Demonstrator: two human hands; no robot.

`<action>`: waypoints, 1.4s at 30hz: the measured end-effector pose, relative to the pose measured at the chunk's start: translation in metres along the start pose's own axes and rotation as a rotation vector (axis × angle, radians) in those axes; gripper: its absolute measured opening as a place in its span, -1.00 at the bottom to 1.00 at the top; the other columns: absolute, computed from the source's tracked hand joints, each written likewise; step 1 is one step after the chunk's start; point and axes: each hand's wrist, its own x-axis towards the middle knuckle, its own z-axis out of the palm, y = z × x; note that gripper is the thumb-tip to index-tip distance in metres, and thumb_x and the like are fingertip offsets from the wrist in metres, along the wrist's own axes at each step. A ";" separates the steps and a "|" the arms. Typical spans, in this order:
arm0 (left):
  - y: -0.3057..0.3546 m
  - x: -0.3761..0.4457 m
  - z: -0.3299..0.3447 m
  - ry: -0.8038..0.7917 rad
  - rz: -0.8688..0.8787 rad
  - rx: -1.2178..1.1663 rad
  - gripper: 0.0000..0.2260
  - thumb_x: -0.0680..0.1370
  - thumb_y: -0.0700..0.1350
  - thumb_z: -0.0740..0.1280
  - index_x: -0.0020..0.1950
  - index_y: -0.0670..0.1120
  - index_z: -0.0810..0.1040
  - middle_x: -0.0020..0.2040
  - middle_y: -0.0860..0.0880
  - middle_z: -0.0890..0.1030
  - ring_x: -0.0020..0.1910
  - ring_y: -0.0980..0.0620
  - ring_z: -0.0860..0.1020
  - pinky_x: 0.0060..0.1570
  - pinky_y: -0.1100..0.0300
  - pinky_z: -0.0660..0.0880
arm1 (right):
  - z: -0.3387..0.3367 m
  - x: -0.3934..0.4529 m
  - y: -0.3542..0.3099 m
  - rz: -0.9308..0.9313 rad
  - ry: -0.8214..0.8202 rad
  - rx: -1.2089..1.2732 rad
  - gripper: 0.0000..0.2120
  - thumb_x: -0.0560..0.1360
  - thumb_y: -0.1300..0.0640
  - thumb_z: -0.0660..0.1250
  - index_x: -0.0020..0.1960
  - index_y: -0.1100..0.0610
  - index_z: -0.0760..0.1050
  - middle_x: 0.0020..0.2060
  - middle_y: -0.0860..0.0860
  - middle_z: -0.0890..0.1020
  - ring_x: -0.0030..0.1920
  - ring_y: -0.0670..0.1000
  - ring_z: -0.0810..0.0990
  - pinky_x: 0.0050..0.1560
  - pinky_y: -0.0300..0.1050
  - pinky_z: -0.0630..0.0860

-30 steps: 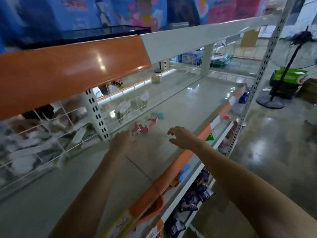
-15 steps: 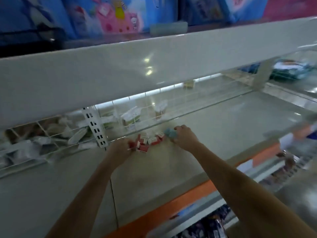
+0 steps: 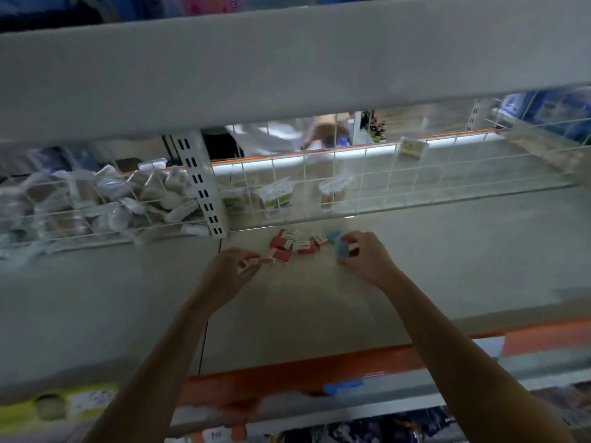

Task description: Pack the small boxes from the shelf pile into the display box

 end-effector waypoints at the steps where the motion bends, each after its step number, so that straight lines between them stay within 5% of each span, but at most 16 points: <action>1: 0.000 -0.006 0.000 0.002 -0.042 -0.031 -0.83 0.53 -0.11 0.35 0.08 -0.09 0.64 -0.12 -0.01 0.61 -0.23 0.11 0.51 -0.22 0.23 0.37 | 0.002 -0.006 -0.004 -0.022 -0.017 0.049 -0.51 0.37 0.19 0.50 0.26 0.19 0.46 0.16 0.11 0.52 0.01 0.02 0.57 -0.04 -0.24 0.46; 5: -0.001 -0.027 -0.007 -0.042 -0.216 -0.187 -0.86 0.57 -0.12 0.29 -0.07 -0.14 0.60 -0.25 -0.03 0.56 -0.31 0.11 0.48 -0.28 0.20 0.34 | 0.012 -0.026 -0.030 -0.027 -0.195 0.377 -0.53 0.36 0.29 0.49 0.22 0.12 0.45 0.10 0.09 0.58 -0.03 0.00 0.59 -0.11 -0.24 0.56; 8: -0.004 -0.051 -0.020 -0.036 -0.330 -0.412 -0.85 0.59 -0.18 0.24 -0.07 -0.20 0.57 -0.28 -0.03 0.56 -0.41 0.26 0.48 -0.37 0.40 0.35 | 0.026 -0.036 -0.057 -0.059 -0.367 0.504 -0.57 0.38 0.35 0.45 0.17 0.07 0.44 0.10 0.07 0.56 0.00 -0.02 0.58 -0.08 -0.24 0.56; 13: -0.019 -0.098 -0.056 0.013 -0.442 -0.469 -0.82 0.60 -0.15 0.23 -0.18 -0.01 0.55 -0.28 0.09 0.58 -0.40 0.26 0.50 -0.36 0.39 0.39 | 0.061 -0.052 -0.109 -0.103 -0.525 0.617 -0.64 0.39 0.31 0.45 0.11 0.06 0.46 0.01 0.03 0.55 -0.04 -0.05 0.59 -0.18 -0.30 0.56; 17: -0.039 -0.146 -0.093 0.082 -0.506 -0.439 -0.83 0.59 -0.14 0.26 -0.16 0.01 0.58 -0.32 0.12 0.60 -0.41 0.27 0.51 -0.37 0.39 0.40 | 0.102 -0.069 -0.157 -0.224 -0.586 0.518 -0.68 0.43 0.30 0.42 0.10 0.06 0.43 -0.05 0.01 0.54 -0.18 -0.08 0.57 -0.29 -0.37 0.52; 22: -0.067 -0.211 -0.142 0.221 -0.631 -0.426 -0.86 0.58 -0.16 0.28 -0.15 -0.05 0.58 -0.47 0.10 0.54 -0.50 0.29 0.45 -0.48 0.41 0.36 | 0.157 -0.097 -0.218 -0.397 -0.677 0.384 -0.64 0.41 0.28 0.44 0.14 0.14 0.40 0.00 0.01 0.54 -0.15 -0.11 0.55 -0.15 -0.27 0.51; 27: -0.108 -0.292 -0.197 0.327 -0.685 -0.388 -0.90 0.57 -0.17 0.29 -0.09 -0.10 0.59 -0.37 0.07 0.55 -0.44 0.28 0.52 -0.40 0.44 0.39 | 0.223 -0.142 -0.289 -0.545 -0.717 0.326 -0.64 0.38 0.31 0.44 0.13 0.18 0.46 -0.05 -0.01 0.55 -0.21 -0.09 0.54 -0.28 -0.43 0.43; 35: -0.208 -0.425 -0.278 0.415 -0.820 -0.264 -0.91 0.53 0.00 0.34 -0.17 0.14 0.57 -0.37 0.11 0.62 -0.43 0.23 0.49 -0.34 0.27 0.41 | 0.335 -0.218 -0.396 -0.707 -0.722 0.308 -0.66 0.37 0.23 0.48 0.12 0.19 0.50 -0.06 -0.02 0.53 -0.14 -0.05 0.54 -0.22 -0.51 0.40; 38: -0.242 -0.458 -0.301 0.445 -0.832 -0.306 -0.85 0.44 0.15 0.33 -0.14 0.12 0.60 -0.31 0.07 0.63 -0.40 0.18 0.49 -0.31 0.20 0.39 | 0.374 -0.242 -0.426 -0.695 -0.735 0.333 -0.66 0.37 0.30 0.46 0.11 0.21 0.51 -0.04 0.04 0.55 -0.10 -0.02 0.55 -0.08 -0.35 0.50; 42: -0.282 -0.481 -0.320 0.468 -0.829 -0.395 -0.91 0.50 0.06 0.34 -0.14 0.15 0.64 -0.29 0.09 0.63 -0.37 0.20 0.48 -0.33 0.29 0.38 | 0.415 -0.257 -0.459 -0.740 -0.749 0.278 -0.68 0.37 0.29 0.46 0.11 0.18 0.53 -0.08 -0.01 0.56 -0.16 -0.24 0.52 -0.23 -0.54 0.40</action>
